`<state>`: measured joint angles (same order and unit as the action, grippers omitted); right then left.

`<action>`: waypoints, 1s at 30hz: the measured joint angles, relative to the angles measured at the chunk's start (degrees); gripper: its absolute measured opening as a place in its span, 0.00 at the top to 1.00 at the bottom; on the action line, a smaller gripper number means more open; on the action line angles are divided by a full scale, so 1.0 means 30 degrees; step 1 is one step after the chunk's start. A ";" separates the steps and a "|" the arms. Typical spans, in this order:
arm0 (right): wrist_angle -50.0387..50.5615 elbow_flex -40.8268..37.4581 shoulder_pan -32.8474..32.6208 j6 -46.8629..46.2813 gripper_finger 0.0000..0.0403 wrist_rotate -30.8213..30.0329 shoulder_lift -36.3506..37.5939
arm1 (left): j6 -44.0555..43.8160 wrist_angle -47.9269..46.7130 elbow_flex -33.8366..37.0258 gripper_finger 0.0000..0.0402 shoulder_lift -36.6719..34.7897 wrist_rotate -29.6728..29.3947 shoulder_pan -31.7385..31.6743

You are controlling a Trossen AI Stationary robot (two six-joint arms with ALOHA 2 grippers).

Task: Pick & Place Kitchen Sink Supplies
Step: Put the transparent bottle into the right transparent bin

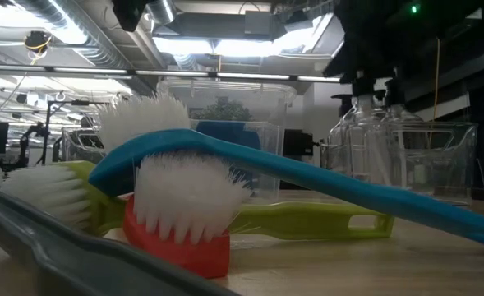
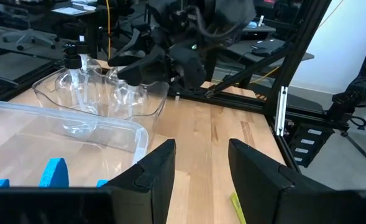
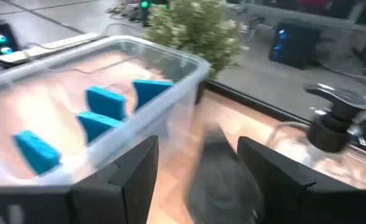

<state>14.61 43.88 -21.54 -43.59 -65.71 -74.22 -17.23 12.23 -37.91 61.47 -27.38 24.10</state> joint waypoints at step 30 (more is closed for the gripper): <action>1.0194 0.2696 0.0277 -0.3752 0.45 0.3206 0.0058 | -0.0058 0.0007 -0.0007 0.64 0.0007 0.0004 0.0000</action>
<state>45.19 51.96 -20.71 -54.85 -56.10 -74.04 -17.41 12.25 -37.93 61.49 -27.36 24.10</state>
